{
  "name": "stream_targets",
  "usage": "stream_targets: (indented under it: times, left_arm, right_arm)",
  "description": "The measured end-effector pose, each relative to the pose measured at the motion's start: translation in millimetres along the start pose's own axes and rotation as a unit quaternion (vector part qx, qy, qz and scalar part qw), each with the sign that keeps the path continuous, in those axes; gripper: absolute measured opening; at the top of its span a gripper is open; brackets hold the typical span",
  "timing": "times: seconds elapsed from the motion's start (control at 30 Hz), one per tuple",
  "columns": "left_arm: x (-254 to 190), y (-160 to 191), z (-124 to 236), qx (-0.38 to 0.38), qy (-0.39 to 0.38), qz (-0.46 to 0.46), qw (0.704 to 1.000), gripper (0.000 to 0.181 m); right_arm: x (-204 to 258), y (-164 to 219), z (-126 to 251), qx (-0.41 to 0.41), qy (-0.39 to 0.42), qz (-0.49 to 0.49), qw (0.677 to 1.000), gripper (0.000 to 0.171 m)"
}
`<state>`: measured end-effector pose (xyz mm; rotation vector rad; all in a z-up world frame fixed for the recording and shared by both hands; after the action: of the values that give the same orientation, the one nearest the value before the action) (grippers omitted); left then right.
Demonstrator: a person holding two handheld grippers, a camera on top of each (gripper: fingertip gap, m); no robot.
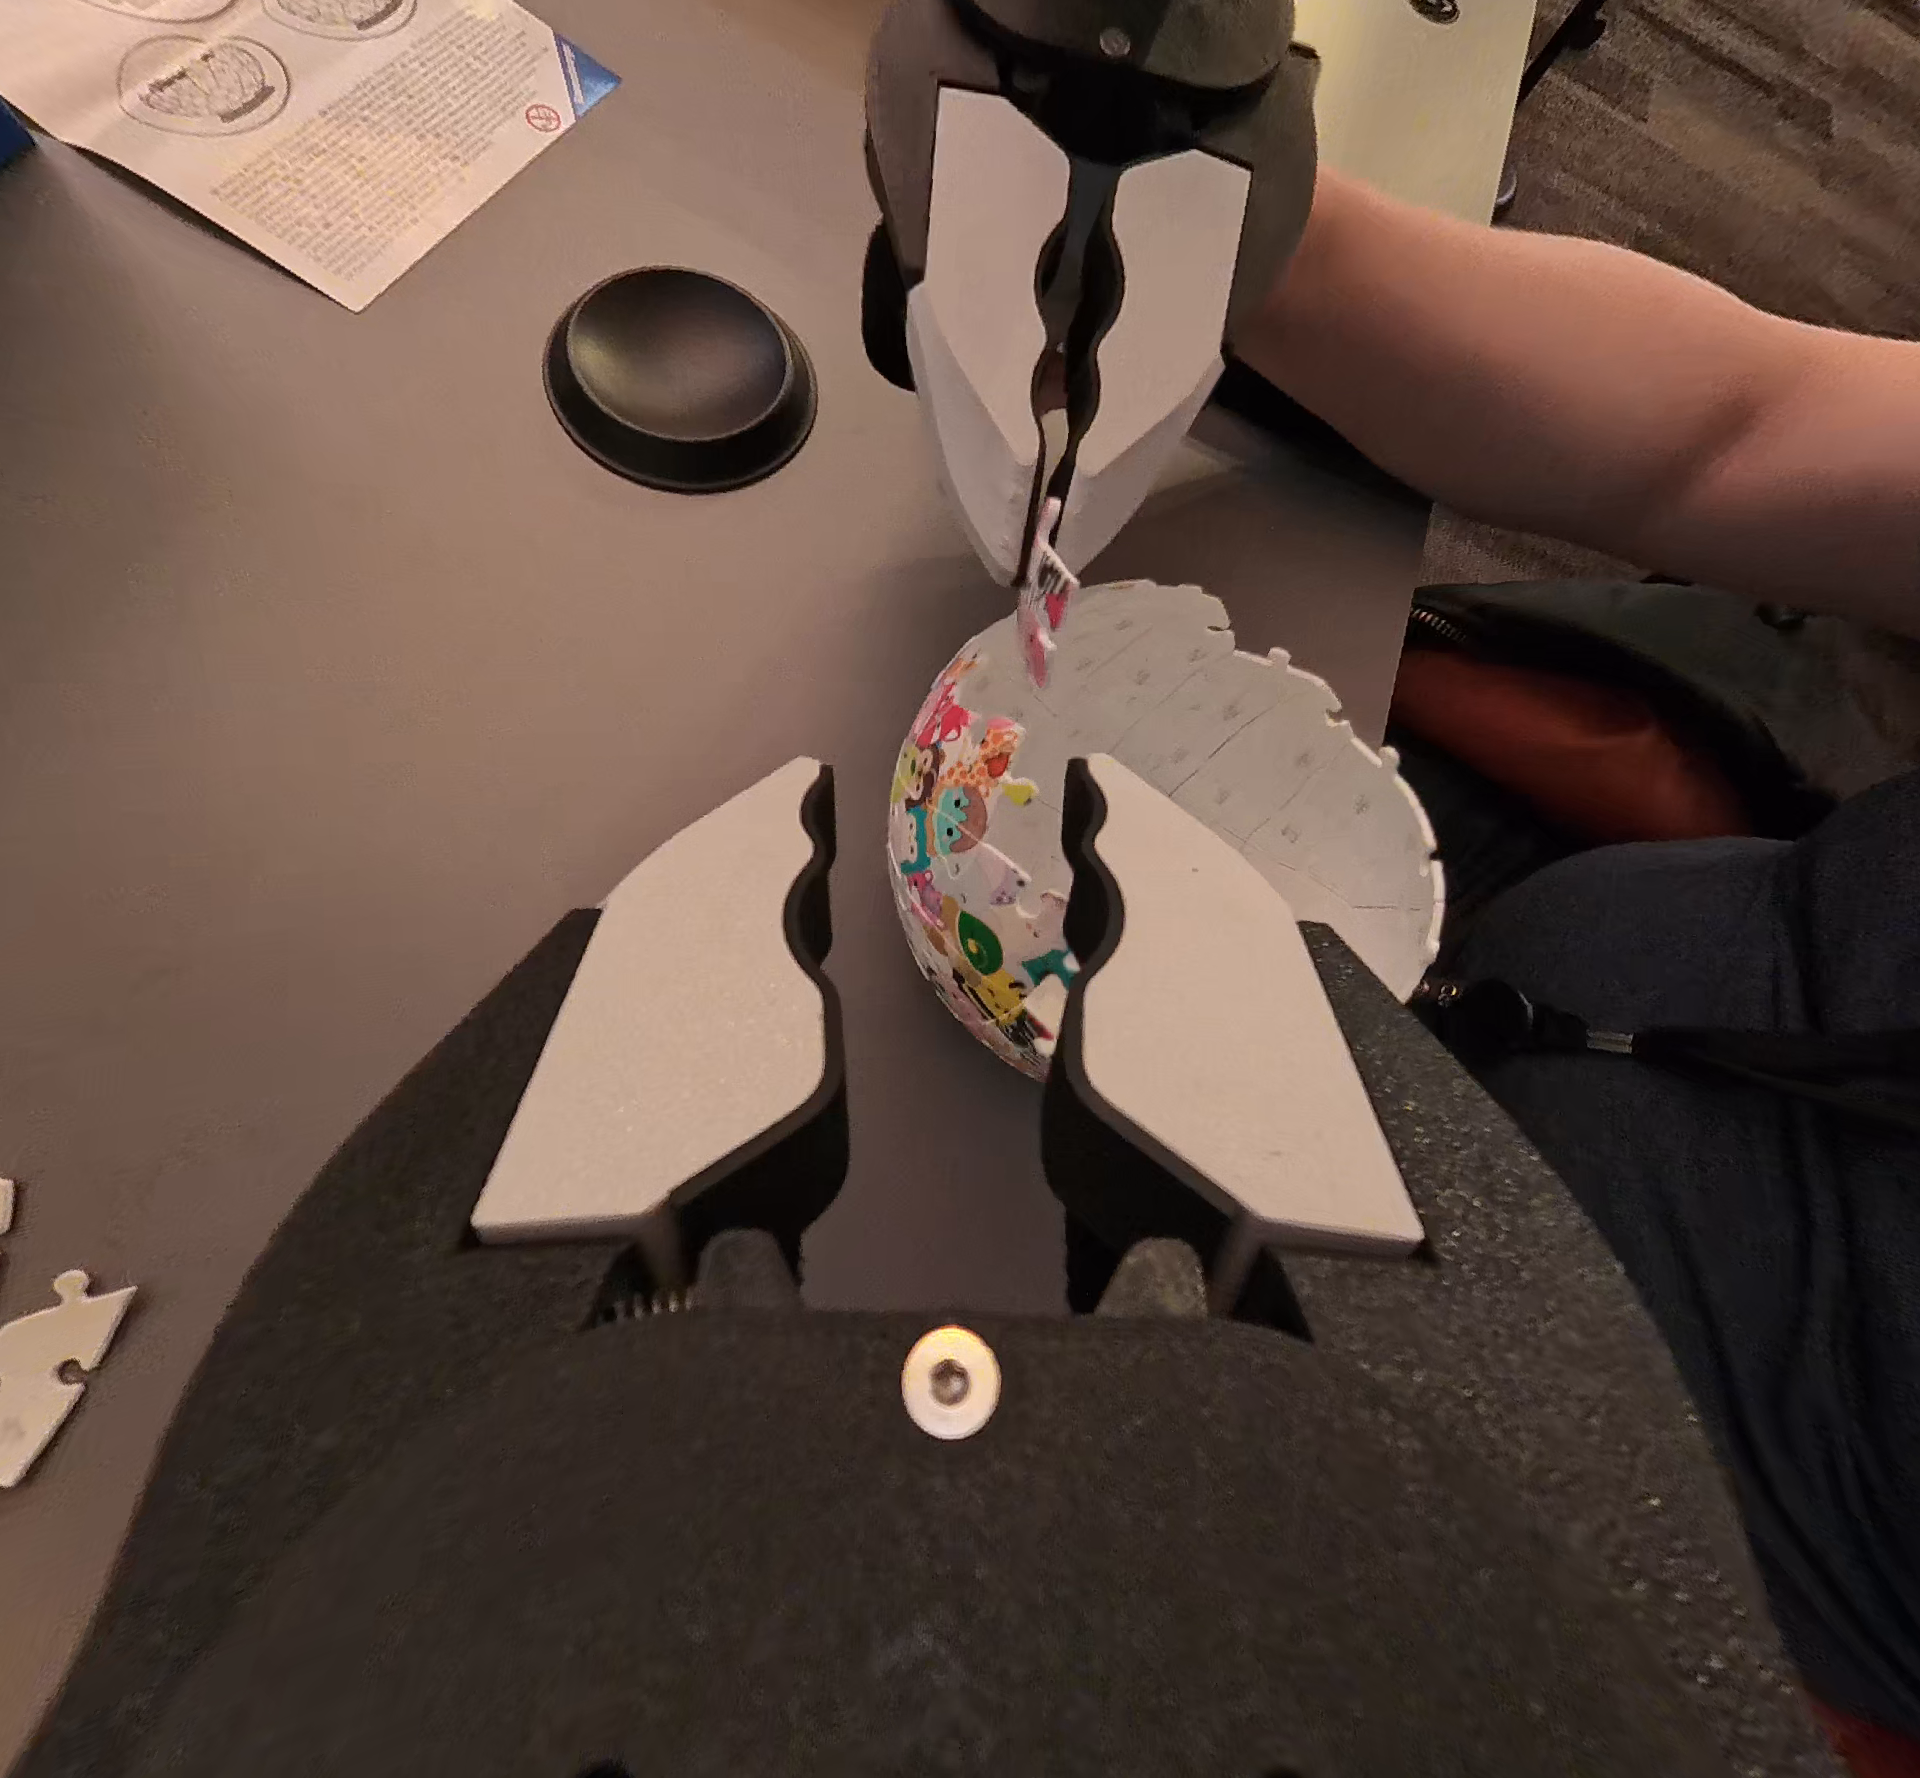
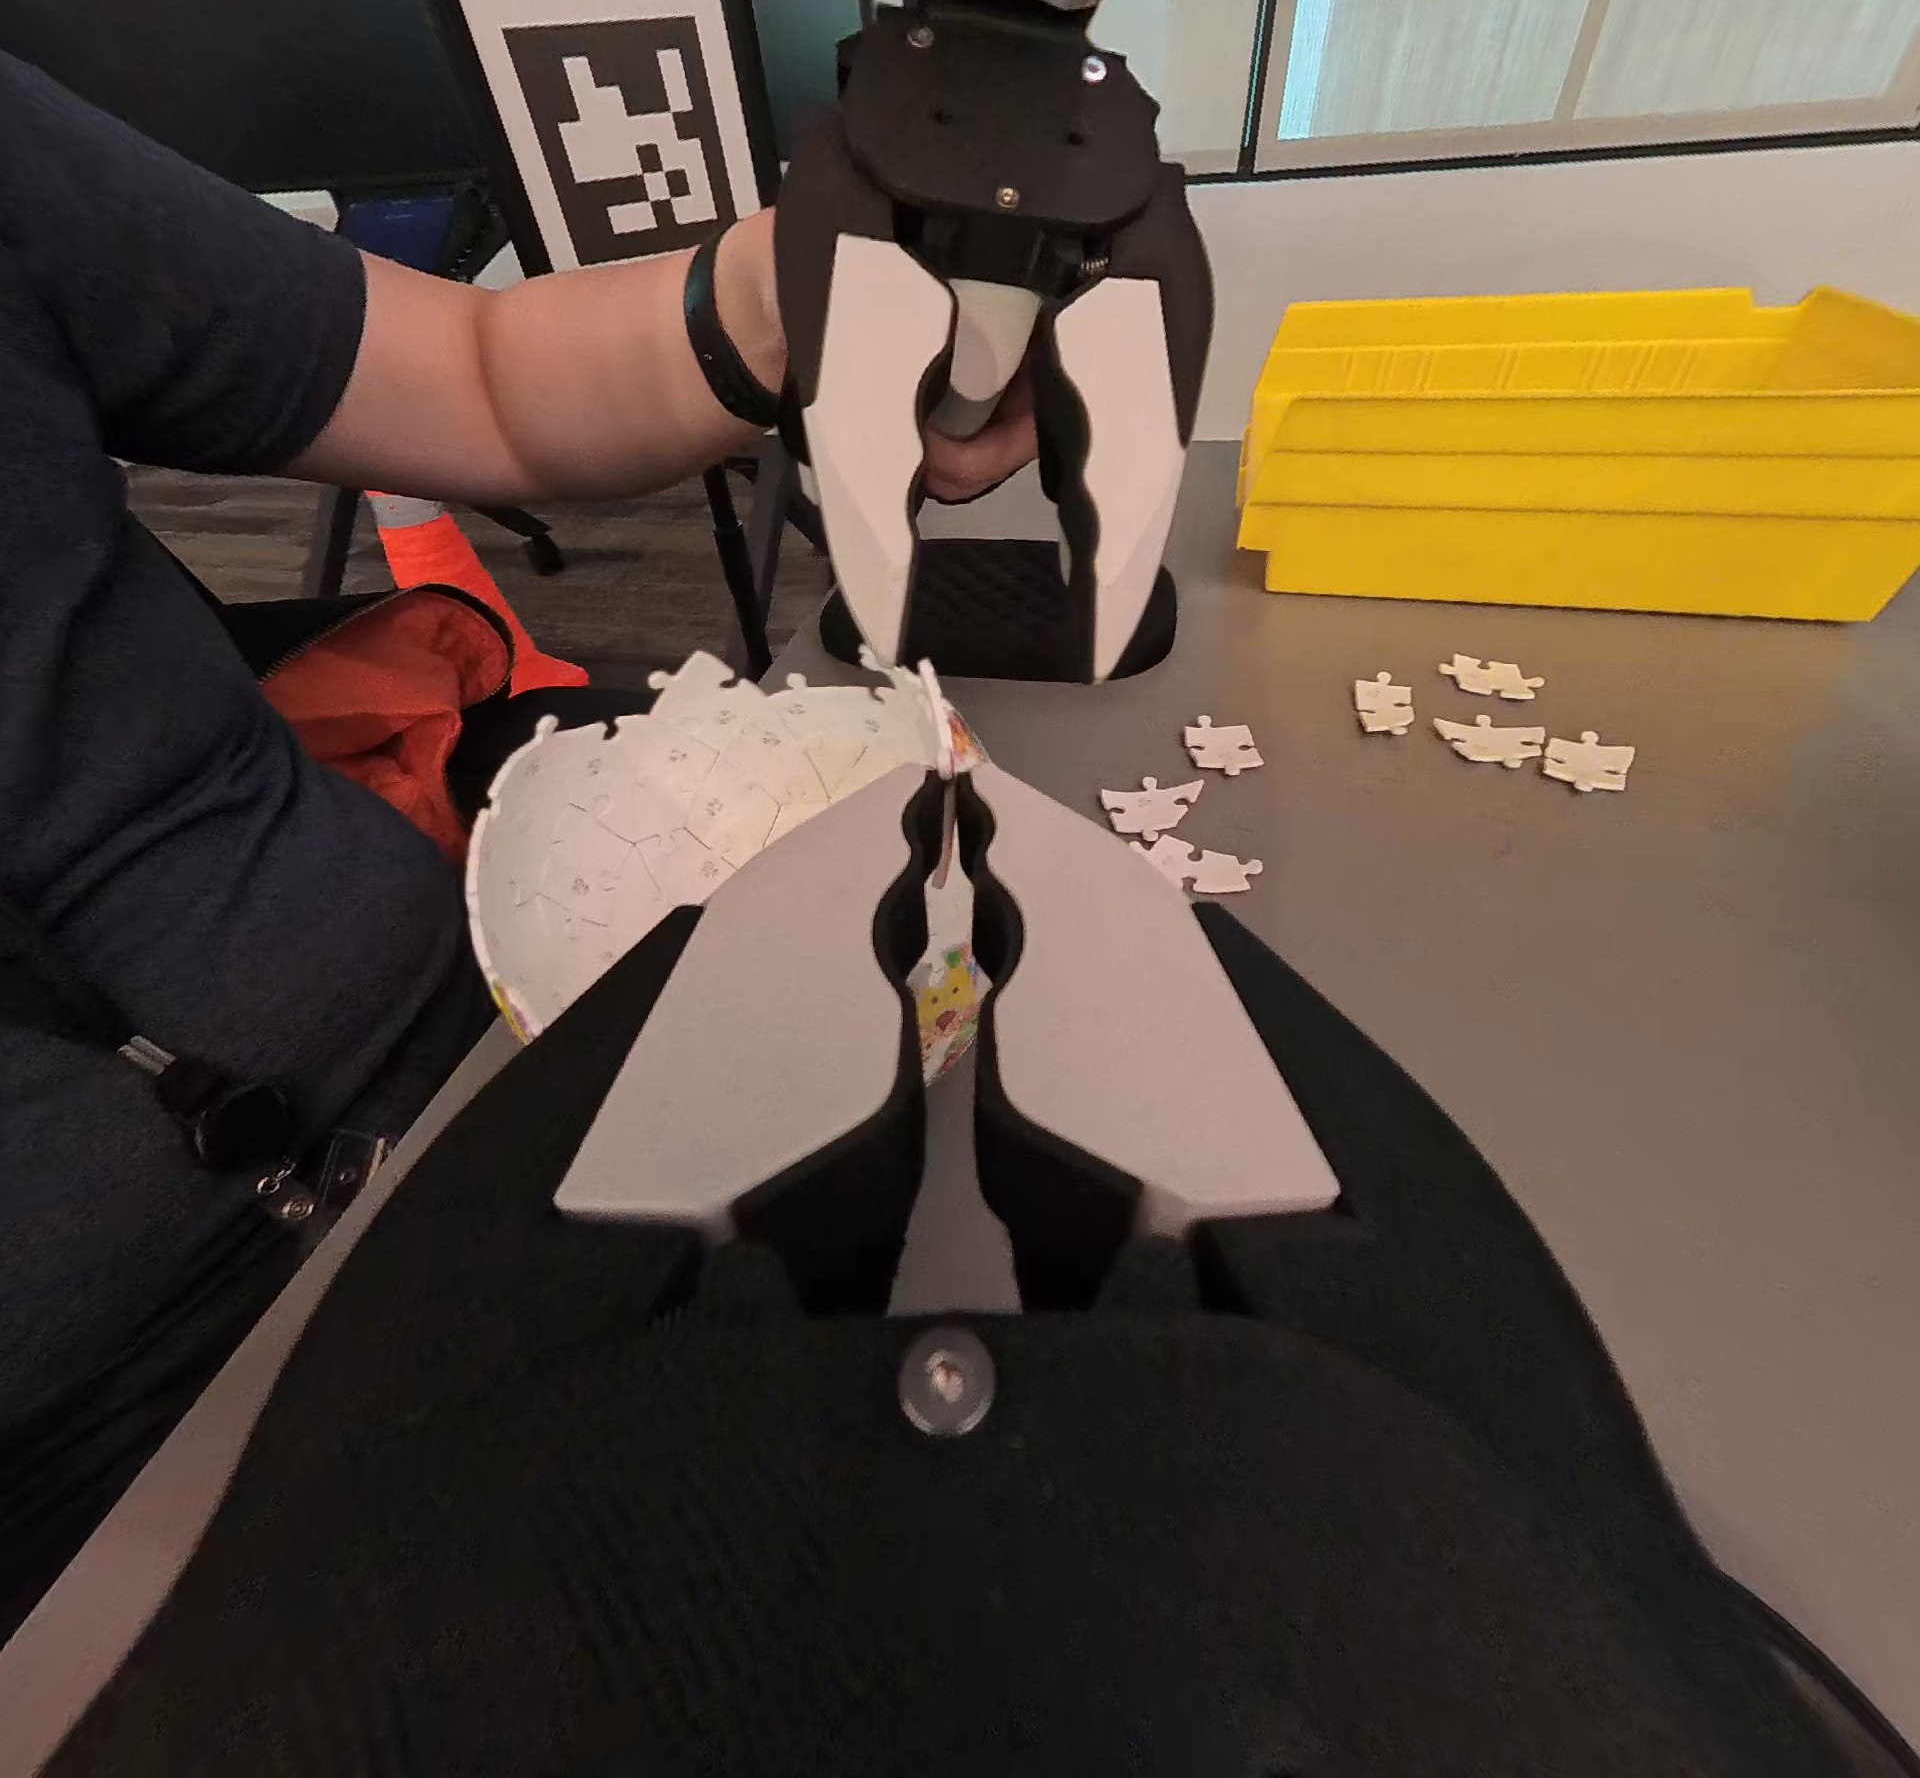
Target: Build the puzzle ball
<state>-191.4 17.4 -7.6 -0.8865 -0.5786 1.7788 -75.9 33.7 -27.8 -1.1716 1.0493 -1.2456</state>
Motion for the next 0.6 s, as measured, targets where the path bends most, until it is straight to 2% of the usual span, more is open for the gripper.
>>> stream_targets:
  times: [0.27,0.43,0.6]
  left_arm:
    - [-2.8,-14.6,-9.3,-0.002,-0.007,-0.022,1.0,0.044]
    - [-9.2,-18.5,-16.1,0.027,-0.018,-0.05,0.998,0.034]
    - [-13.9,-18.3,-13.8,0.045,-0.054,-0.085,0.994,0.04]
  right_arm:
    - [1.6,-1.5,-2.2,-0.012,0.025,0.055,0.998,0.003]
    - [4.9,-0.1,-4.8,-0.017,0.012,0.067,0.998,0.003]
    - [3.9,4.9,-6.8,-0.019,0.012,0.106,0.994,0.003]
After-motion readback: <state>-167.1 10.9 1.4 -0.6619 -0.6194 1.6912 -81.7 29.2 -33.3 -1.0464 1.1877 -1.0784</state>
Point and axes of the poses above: each gripper's, where its closed fingertips meet, z back along the fingers, y out of its underside, x = y × z across the jaws, the point moved 5 cm from there along z, back along the fingers, and after that the axes turned 8 degrees about y, right-handed, at the moved point
